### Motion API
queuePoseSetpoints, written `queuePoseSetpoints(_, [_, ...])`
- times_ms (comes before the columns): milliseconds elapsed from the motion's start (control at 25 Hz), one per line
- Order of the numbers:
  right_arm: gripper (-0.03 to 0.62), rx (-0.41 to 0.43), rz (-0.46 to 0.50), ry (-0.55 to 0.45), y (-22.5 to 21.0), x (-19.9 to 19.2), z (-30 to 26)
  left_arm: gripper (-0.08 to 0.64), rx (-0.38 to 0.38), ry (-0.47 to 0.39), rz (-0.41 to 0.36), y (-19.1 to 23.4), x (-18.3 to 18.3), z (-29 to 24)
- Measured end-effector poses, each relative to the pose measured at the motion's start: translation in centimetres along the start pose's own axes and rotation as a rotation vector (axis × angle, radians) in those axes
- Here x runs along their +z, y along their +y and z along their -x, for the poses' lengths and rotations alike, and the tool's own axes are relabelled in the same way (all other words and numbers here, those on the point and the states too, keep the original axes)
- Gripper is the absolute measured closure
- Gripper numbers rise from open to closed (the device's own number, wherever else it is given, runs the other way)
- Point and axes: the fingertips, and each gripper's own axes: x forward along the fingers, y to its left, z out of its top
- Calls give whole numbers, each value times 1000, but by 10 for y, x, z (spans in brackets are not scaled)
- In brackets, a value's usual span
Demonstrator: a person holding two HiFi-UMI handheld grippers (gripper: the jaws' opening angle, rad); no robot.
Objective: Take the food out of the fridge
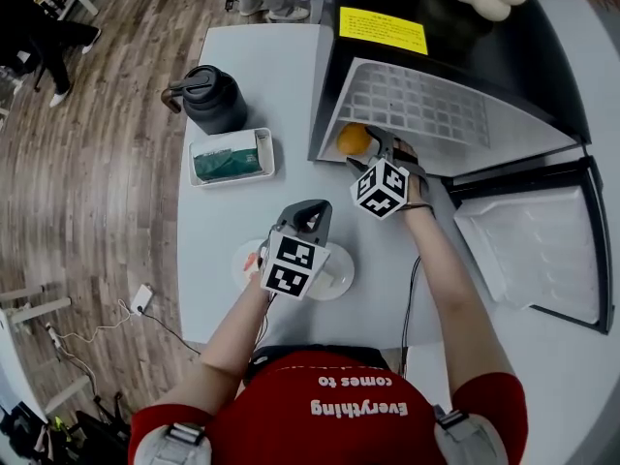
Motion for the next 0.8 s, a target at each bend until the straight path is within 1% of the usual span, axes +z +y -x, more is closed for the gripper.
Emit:
queuePoseSetpoints(160, [279,-14,63,15,-5,1,-17,560,-12,10,0,-2,-5,-3])
queuePoseSetpoints(280, [281,-49,98,8,-8,5,-23,560,-11,7,3,-1,-3,-3])
queuePoseSetpoints(440, [281,-89,80,17,-9,6,-22,560,-13,15,2,-2,-6,-2])
queuePoseSetpoints(640, [281,-91,56,-5,-2,9,-5,560,-14,15,-14,-4,-6,3])
queuePoseSetpoints(800, [281,-94,13,-27,2,13,17,560,-5,3,-23,-7,-1,12])
